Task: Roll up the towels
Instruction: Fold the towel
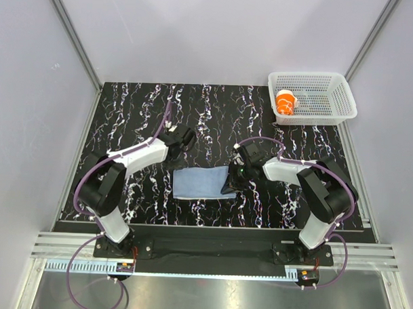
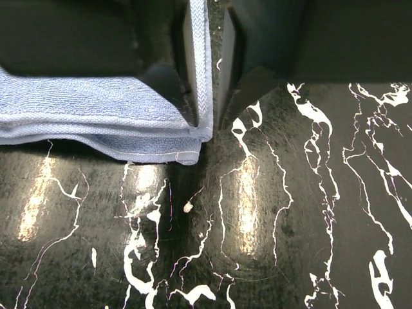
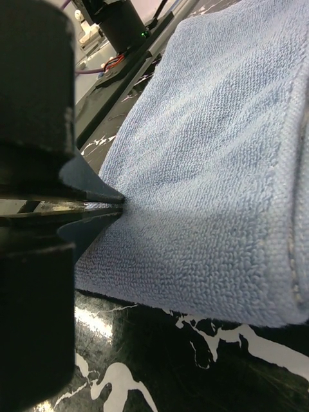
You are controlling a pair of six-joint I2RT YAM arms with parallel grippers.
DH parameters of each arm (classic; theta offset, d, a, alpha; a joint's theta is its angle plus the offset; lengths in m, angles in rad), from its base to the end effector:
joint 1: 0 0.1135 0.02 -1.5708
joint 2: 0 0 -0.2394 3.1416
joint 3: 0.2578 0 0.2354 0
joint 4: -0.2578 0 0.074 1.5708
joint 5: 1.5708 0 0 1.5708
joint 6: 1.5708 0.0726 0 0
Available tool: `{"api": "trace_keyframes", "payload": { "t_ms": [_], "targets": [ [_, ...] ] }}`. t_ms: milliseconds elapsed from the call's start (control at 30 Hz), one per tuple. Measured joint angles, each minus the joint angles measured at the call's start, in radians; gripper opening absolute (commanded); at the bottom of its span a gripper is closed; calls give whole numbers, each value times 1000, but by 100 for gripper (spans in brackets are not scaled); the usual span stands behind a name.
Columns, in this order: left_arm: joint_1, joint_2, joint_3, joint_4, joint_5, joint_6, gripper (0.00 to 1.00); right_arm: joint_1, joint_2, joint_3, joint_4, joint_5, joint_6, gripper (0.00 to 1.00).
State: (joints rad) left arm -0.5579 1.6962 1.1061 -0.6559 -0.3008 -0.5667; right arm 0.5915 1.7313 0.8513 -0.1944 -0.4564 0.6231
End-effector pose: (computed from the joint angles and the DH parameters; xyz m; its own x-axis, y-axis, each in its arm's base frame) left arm 0.2813 -0.1502 0.1384 -0.9067 -0.0386 -0.4200 -0.0727 0.9952 0.0656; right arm 0.2443 0.2027 0.0903 -0.9865 -0.0316 -0.1606 -0.1220 0.7962 0.5926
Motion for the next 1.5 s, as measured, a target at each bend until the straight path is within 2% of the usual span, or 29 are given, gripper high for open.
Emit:
{"api": "trace_keyframes", "payload": {
  "t_ms": [33,67,267,367,567,667,733,833,1033,1267,1500],
  "targets": [
    [0,0,-1,0,0,-1,34,0,1,0,1,-1,1,15],
    [1,0,-2,0,0,1,35,0,1,0,3,-2,2,15],
    [0,-30,-7,-19,-6,-3,36,-1,11,14,-10,-16,2,19],
    [-7,-82,-5,-55,-14,-8,29,-1,14,35,-43,-12,-2,23],
    [-56,-211,8,-77,10,-19,23,-1,-15,99,-163,29,-23,29],
    [-88,-265,-16,-36,66,-34,22,-1,-72,110,-198,45,-27,29],
    [-106,-282,-55,-3,105,-47,21,-1,-98,110,-204,48,-28,25],
    [-121,-278,-122,25,152,-70,20,-1,-101,103,-204,49,-28,21],
    [-125,-278,-259,82,229,-117,20,-2,-95,37,-208,66,-27,21],
    [-125,-279,-364,133,262,-169,21,-9,-53,6,-204,70,-21,18],
    [-119,-245,-359,146,264,-187,22,-11,-40,-7,-173,40,-5,17]
  ]
}}
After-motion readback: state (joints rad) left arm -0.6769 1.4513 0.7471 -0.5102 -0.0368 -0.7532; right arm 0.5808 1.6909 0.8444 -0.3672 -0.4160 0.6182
